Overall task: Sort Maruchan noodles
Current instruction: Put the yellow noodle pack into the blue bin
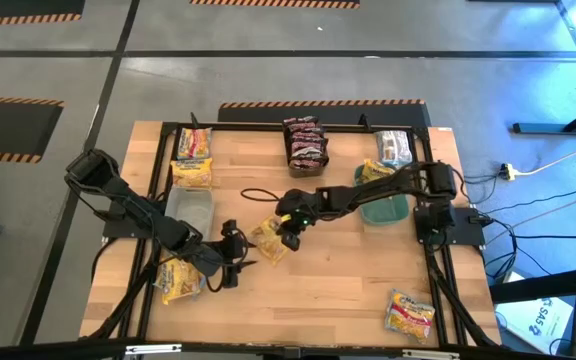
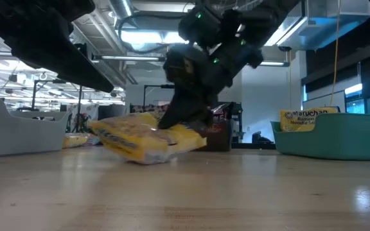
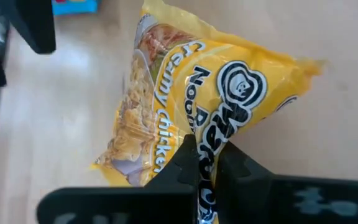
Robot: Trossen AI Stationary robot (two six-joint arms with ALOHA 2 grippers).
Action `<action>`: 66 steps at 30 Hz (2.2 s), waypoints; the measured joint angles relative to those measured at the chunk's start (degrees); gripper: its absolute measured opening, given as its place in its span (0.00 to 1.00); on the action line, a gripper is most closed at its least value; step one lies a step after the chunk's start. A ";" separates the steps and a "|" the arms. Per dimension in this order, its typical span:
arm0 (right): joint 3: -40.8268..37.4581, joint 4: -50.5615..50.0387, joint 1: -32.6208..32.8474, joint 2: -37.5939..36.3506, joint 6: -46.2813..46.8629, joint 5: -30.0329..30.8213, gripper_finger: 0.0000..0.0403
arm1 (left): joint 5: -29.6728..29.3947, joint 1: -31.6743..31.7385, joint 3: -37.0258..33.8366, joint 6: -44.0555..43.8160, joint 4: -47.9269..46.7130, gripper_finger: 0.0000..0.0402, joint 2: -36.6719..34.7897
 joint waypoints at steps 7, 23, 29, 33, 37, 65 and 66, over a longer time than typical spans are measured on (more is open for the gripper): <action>0.02 -10.19 1.55 -5.53 -4.06 6.76 0.01 | -0.15 0.02 0.00 0.01 0.06 0.50 0.00; 0.11 -39.58 4.98 -23.70 -6.54 20.28 0.00 | -0.22 0.00 0.00 -1.48 0.49 0.50 0.00; 0.13 -55.69 5.17 -34.00 -6.24 28.70 0.00 | -0.26 0.00 0.02 -1.47 0.79 0.50 0.00; 0.13 -67.31 5.17 -39.35 -9.95 33.86 0.01 | -0.26 0.04 0.02 -1.17 1.11 0.50 0.00; 0.13 -75.81 5.14 -42.03 -10.74 38.64 0.02 | -0.28 0.52 0.02 -1.04 1.38 0.50 0.00; -17.53 -66.65 -5.92 -32.08 -29.27 43.64 0.03 | -0.81 0.81 0.02 -0.97 1.80 0.50 0.00; -17.53 -66.63 -5.92 -31.41 -29.29 43.71 0.03 | -0.81 0.81 0.02 -0.95 1.80 0.50 0.00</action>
